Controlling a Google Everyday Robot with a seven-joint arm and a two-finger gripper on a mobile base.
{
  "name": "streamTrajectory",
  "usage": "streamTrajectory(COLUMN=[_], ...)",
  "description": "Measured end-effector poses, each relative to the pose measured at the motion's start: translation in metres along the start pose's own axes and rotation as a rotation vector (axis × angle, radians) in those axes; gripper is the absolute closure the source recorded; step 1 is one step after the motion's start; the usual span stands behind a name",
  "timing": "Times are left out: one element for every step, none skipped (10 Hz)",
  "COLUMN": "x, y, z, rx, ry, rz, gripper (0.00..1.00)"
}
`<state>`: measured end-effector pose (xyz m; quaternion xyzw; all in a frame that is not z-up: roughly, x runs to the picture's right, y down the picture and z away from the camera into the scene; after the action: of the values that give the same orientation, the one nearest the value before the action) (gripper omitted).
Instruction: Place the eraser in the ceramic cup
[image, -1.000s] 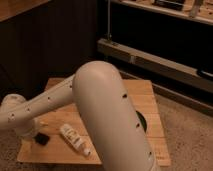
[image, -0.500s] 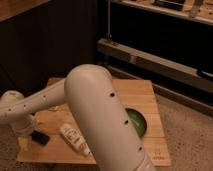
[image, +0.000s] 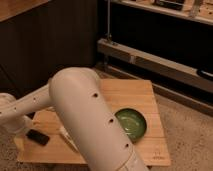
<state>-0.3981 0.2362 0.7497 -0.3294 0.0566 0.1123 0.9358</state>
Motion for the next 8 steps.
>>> streamTrajectory(x=[-0.002,-0.005,-0.008,-0.01,-0.011,-0.011,-0.01,-0.011], y=[0.001,0.002,0.002,0.0,-0.004,-0.01,-0.015,-0.016], z=[0.002,0.005,0.007,0.008,0.01,0.014,0.017,0.022], rx=[0.013,0.029,0.047,0.053,0.057,0.051,0.042,0.031], ry=[0.001,0.0,0.0,0.0,0.002,0.004,0.008,0.017], rz=[-0.009,-0.019,-0.028,-0.029,-0.022,-0.016,-0.007,0.001], gripper=[0.2,0.2,0.2,0.2,0.2,0.2,0.2,0.2])
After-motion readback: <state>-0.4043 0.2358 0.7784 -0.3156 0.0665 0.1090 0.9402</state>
